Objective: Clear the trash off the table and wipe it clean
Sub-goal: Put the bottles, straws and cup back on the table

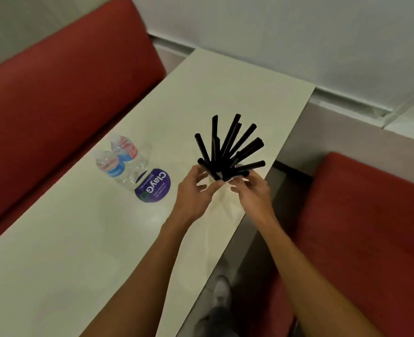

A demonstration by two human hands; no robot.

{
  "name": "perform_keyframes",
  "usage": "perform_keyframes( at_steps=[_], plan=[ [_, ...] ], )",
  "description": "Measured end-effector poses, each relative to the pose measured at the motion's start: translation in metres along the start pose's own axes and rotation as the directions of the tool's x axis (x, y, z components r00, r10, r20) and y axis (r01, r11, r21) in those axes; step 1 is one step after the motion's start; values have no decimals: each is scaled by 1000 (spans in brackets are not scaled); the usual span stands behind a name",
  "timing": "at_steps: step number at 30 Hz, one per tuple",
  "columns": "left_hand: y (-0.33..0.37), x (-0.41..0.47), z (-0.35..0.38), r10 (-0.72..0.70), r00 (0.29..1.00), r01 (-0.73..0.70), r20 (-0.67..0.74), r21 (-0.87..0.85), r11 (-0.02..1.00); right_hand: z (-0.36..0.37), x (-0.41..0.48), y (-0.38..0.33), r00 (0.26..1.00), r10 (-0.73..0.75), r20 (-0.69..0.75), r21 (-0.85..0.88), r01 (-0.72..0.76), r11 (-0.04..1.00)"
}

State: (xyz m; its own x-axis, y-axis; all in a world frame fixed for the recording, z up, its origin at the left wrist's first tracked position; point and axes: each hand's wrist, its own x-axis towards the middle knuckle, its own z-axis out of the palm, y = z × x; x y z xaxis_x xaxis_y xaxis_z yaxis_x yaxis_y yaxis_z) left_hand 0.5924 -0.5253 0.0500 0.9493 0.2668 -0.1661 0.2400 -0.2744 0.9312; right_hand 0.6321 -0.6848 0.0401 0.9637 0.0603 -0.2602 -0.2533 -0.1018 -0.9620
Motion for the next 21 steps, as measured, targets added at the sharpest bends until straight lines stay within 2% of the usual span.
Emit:
perform_keyframes(
  at_steps=[6,11,15,21],
  plan=[
    [-18,20,-37,-118,973,107,-200,-68,992,58,38,-9,983,15,182,-20,-12,1000],
    [-33,38,-59,-250,906,194,-341,-189,963,101,65,-7,956,-13,292,-112,48,993],
    [-40,51,-71,-312,857,237,-410,-224,945,129,81,-6,942,-3,334,-136,52,989],
    [-43,70,-81,-400,789,284,-466,-300,911,155,100,-12,946,40,322,-135,4,991]
  ],
)
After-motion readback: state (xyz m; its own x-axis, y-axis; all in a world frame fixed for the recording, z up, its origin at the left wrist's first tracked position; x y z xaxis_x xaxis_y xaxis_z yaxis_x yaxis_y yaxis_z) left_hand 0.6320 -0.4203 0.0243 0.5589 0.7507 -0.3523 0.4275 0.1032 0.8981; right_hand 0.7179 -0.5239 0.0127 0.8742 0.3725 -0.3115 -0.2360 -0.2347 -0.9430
